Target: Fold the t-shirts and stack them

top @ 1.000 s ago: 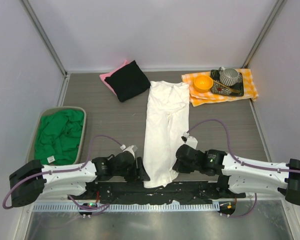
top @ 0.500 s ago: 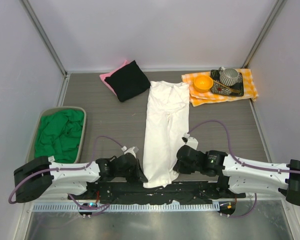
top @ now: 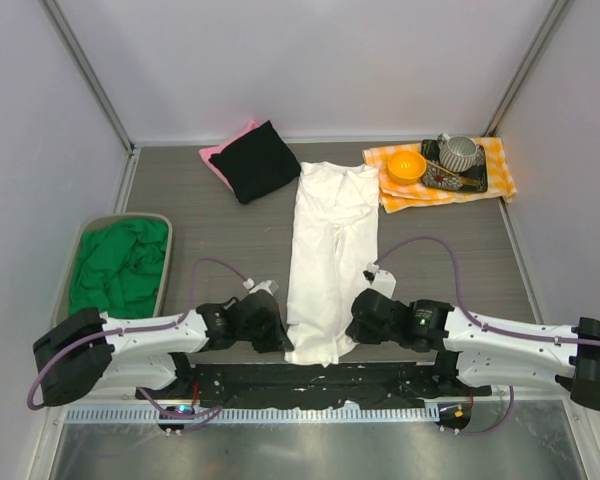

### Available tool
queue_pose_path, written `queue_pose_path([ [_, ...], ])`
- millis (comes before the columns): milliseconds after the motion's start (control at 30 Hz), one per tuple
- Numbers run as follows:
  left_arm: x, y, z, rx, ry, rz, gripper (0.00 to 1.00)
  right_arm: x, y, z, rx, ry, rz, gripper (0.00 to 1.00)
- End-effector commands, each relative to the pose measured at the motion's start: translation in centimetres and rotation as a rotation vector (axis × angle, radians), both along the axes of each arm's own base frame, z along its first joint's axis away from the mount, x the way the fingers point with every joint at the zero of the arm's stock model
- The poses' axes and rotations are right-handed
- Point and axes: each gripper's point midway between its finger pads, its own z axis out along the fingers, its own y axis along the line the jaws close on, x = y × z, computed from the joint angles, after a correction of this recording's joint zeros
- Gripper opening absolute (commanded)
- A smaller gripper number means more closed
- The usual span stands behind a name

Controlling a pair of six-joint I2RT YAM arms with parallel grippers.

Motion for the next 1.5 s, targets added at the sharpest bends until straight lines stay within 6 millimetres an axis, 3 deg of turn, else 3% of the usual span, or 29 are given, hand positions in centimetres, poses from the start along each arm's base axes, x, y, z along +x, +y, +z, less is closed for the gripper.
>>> queue_pose_path([
  [0, 3.7, -1.0, 2.5, 0.028, -0.098, -0.031, 0.00, 3.5, 1.2, 3.4, 0.014, -0.155, -0.037, 0.01],
  [67, 5.0, -1.2, 3.0, 0.041, -0.098, -0.025, 0.00, 4.6, 0.9, 3.6, -0.003, -0.174, -0.060, 0.01],
  [200, 8.4, -2.8, 6.1, 0.003, -0.155, -0.017, 0.00, 7.0, -0.5, 4.2, -0.009, -0.179, -0.119, 0.01],
  [467, 13.7, -3.5, 9.3, -0.036, -0.193, 0.002, 0.00, 11.1, -2.9, 6.0, -0.008, -0.217, -0.191, 0.01],
  [833, 18.2, -3.1, 8.9, -0.061, -0.181, 0.066, 0.00, 15.7, -3.8, 6.3, 0.014, -0.230, -0.274, 0.01],
  [1200, 23.6, -5.4, 10.6, -0.125, -0.220, 0.045, 0.00, 20.4, -4.1, 5.9, 0.029, -0.221, -0.318, 0.01],
  [1467, 26.5, -6.0, 8.8, -0.131, -0.173, 0.042, 0.00, 23.3, -5.2, 4.4, 0.028, -0.186, -0.358, 0.01],
])
